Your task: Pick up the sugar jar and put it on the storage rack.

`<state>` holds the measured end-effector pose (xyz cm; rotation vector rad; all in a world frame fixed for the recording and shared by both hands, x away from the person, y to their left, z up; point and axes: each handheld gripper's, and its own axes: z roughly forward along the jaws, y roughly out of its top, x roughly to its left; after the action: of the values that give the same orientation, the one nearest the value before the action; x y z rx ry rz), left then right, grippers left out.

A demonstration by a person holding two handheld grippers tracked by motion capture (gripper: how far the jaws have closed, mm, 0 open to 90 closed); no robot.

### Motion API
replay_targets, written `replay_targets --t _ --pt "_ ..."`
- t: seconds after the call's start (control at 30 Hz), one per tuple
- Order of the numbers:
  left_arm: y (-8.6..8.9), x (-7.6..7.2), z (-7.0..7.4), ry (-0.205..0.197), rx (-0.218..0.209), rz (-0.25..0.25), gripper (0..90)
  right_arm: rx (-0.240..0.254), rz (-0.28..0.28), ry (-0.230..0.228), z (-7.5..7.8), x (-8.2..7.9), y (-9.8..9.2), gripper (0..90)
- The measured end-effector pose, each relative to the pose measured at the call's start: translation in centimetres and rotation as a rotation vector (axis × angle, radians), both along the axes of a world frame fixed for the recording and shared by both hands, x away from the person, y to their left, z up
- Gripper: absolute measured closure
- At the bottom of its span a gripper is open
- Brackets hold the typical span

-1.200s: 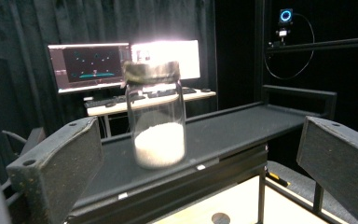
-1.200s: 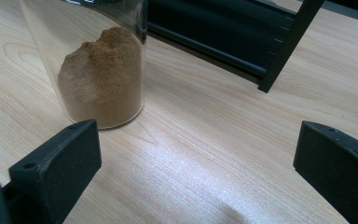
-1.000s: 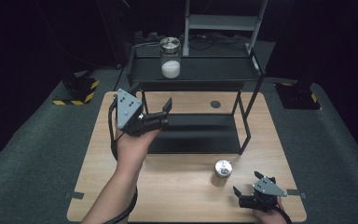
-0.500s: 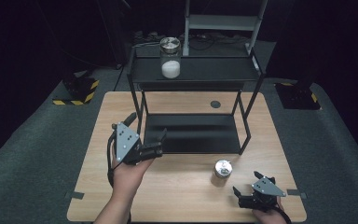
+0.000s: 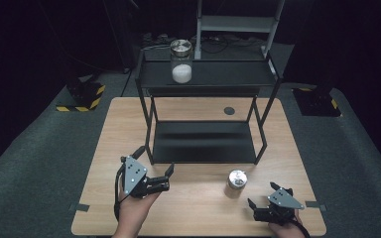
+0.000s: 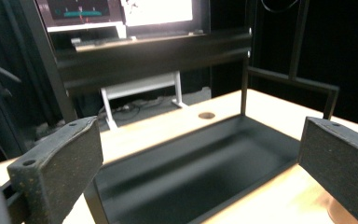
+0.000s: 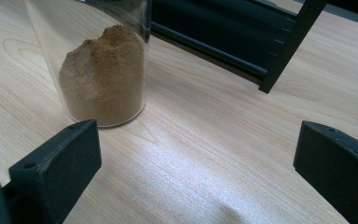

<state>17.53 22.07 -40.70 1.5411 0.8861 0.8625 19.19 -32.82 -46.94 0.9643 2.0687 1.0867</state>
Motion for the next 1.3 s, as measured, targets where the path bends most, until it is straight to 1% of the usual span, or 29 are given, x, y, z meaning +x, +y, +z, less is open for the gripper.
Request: replay_targets --t 0.1,0.13,0.17,0.2,0.23,0.37,0.4,0.43,0.57,0.67,0.73,0.8,0.83,0.93,1.0,1.1,1.13,1.17,1.2,1.23,1.3 --pt "0.1 -0.2 -1.1 0.027 0.013 -0.005 0.4 0.002 0.000 0.000 0.0 0.0 0.0 0.0" --pt "0.1 -0.2 -1.1 0.027 0.013 -0.005 0.4 0.002 0.000 0.000 0.0 0.0 0.0 0.0" --pt "0.2 -0.2 -1.8 0.045 0.014 -0.007 0.4 0.001 0.001 0.000 0.0 0.0 0.0 0.0" --pt "0.2 -0.2 -1.8 0.045 0.014 -0.007 0.4 0.001 0.001 0.000 0.0 0.0 0.0 0.0" --pt "0.3 -0.2 -2.1 0.051 0.022 -0.010 0.4 0.000 0.002 -0.002 0.0 0.0 0.0 0.0" --pt "0.6 -0.2 -3.1 0.084 0.033 -0.019 0.3 -0.002 0.004 -0.008 -0.1 -0.1 0.0 0.0" --pt "0.7 -0.3 -3.5 0.099 0.035 -0.023 0.4 -0.003 0.006 -0.009 -0.1 -0.1 0.0 0.0" --pt "0.8 -0.3 -3.9 0.105 0.037 -0.024 0.3 -0.003 0.006 -0.011 -0.1 -0.2 0.0 0.0" --pt "1.1 -0.1 -4.9 0.147 0.067 -0.036 0.3 -0.004 0.001 -0.015 -0.1 -0.3 0.0 0.0" --pt "1.3 -0.1 -5.6 0.180 0.074 -0.042 0.3 0.001 -0.006 -0.017 -0.2 -0.3 0.0 0.0" --pt "1.4 -0.1 -6.0 0.191 0.084 -0.044 0.4 0.001 -0.008 -0.018 -0.2 -0.3 0.1 0.0" --pt "1.5 -0.2 -6.3 0.201 0.093 -0.044 0.4 -0.003 -0.009 -0.019 -0.2 -0.4 0.1 0.0" --pt "1.6 -0.2 -6.4 0.210 0.091 -0.045 0.3 -0.004 -0.010 -0.019 -0.2 -0.4 0.2 0.0" --pt "1.8 0.1 -6.7 0.245 0.115 -0.056 0.3 -0.010 -0.014 -0.020 -0.2 -0.4 0.3 0.0" --pt "1.9 0.2 -6.8 0.260 0.145 -0.058 0.3 -0.015 -0.012 -0.020 -0.1 -0.4 0.4 0.0" --pt "2.0 0.2 -6.9 0.272 0.156 -0.057 0.3 -0.019 -0.013 -0.025 -0.2 -0.5 0.5 0.0" --pt "2.1 0.2 -7.1 0.284 0.155 -0.059 0.4 -0.019 -0.013 -0.027 -0.2 -0.5 0.5 0.0" --pt "2.0 0.3 -7.1 0.291 0.170 -0.063 0.3 -0.019 -0.014 -0.029 -0.2 -0.6 0.5 0.0" --pt "2.0 0.3 -7.1 0.291 0.170 -0.063 0.4 -0.019 -0.014 -0.029 -0.2 -0.6 0.5 0.0" --pt "1.9 0.4 -7.1 0.297 0.183 -0.064 0.4 -0.020 -0.014 -0.031 -0.3 -0.6 0.6 0.0" --pt "1.7 0.2 -7.1 0.282 0.208 -0.068 0.4 -0.021 -0.017 -0.033 -0.3 -0.7 0.6 0.0"
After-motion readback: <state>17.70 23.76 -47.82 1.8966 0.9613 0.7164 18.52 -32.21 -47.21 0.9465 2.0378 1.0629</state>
